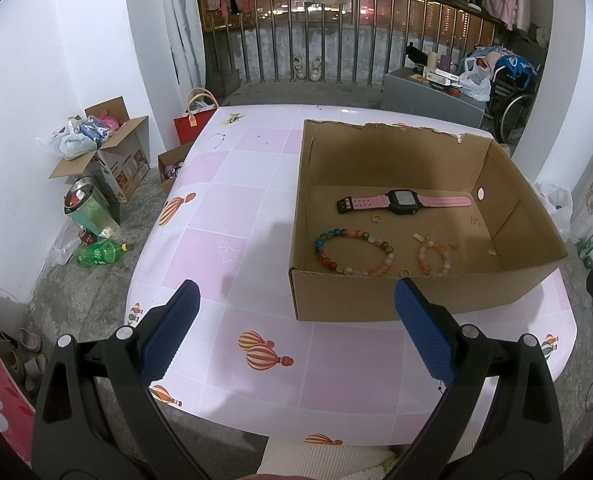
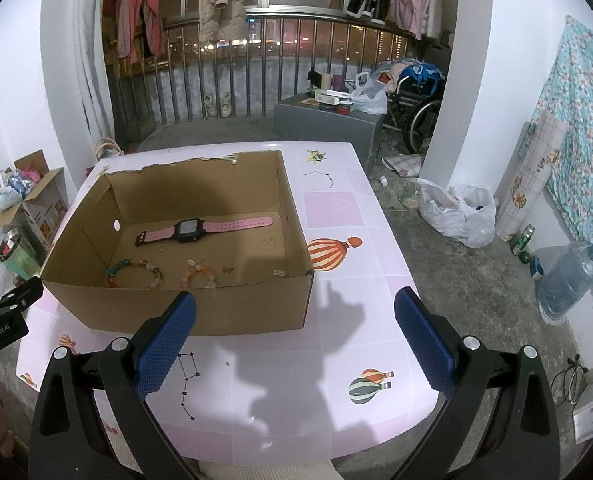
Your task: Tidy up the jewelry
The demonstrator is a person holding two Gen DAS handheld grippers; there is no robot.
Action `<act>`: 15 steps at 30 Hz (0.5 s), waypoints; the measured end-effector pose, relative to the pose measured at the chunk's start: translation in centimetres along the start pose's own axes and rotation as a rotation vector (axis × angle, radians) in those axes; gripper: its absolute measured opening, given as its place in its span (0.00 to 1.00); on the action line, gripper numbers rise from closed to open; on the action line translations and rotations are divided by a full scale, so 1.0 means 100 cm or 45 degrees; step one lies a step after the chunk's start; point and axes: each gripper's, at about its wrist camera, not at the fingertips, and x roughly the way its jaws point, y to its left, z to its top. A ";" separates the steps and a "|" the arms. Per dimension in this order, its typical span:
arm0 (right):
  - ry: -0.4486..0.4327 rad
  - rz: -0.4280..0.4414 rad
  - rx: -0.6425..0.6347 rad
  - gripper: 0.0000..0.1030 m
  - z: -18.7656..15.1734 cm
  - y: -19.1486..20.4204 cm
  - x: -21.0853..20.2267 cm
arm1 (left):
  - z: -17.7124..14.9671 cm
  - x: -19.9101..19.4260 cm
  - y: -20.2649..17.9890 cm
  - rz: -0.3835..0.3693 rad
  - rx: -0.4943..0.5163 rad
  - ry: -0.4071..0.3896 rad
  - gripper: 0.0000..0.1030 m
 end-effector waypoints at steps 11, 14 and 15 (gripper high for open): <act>0.001 0.001 0.000 0.94 0.000 0.000 0.000 | 0.000 0.000 0.000 0.001 0.000 -0.001 0.91; 0.001 0.001 0.000 0.94 0.001 0.000 0.000 | -0.001 0.000 0.000 0.000 0.000 -0.001 0.91; 0.001 0.001 0.001 0.94 0.001 0.000 0.000 | 0.001 0.001 0.000 0.001 0.001 -0.001 0.91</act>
